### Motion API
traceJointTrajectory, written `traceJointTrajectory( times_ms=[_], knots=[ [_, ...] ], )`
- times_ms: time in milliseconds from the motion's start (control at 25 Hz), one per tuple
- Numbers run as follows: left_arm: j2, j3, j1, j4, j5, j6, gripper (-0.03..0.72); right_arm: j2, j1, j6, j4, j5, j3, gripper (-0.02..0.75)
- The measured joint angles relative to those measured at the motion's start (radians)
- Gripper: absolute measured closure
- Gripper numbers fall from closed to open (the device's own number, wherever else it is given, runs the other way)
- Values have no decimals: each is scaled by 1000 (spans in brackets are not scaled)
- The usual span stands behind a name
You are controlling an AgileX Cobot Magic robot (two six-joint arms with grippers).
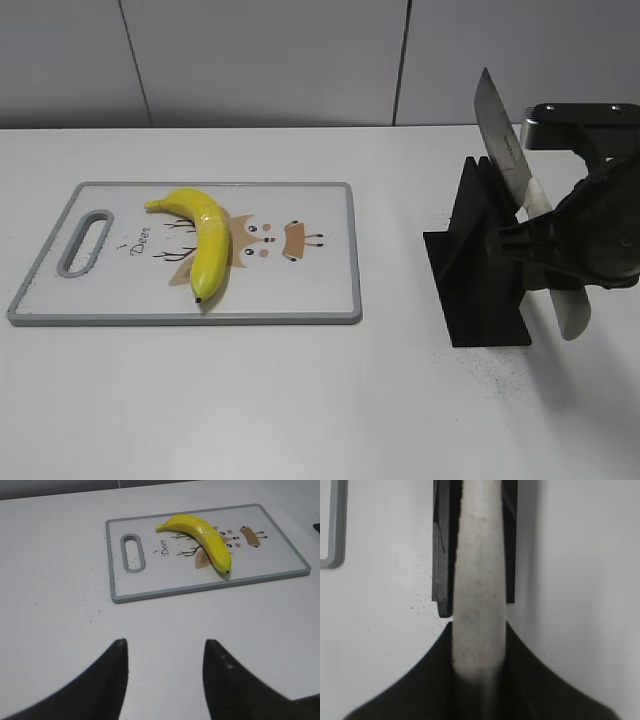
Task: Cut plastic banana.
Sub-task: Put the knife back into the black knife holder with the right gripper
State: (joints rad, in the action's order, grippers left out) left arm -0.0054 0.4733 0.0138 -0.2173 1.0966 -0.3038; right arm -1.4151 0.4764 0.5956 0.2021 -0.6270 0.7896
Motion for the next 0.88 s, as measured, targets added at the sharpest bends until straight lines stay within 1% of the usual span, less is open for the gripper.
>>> traceJointTrajectory(
  times_ms=[160,400,880],
  knots=[
    [0,0,0,0,0,0,214,23,0,0,5,-1,0,577],
    [0,0,0,0,0,0,215,136,0,0,7,-42,0,577],
    [0,0,0,0,-1,0,215,71,0,-51,-15,-27,0,577]
  ],
)
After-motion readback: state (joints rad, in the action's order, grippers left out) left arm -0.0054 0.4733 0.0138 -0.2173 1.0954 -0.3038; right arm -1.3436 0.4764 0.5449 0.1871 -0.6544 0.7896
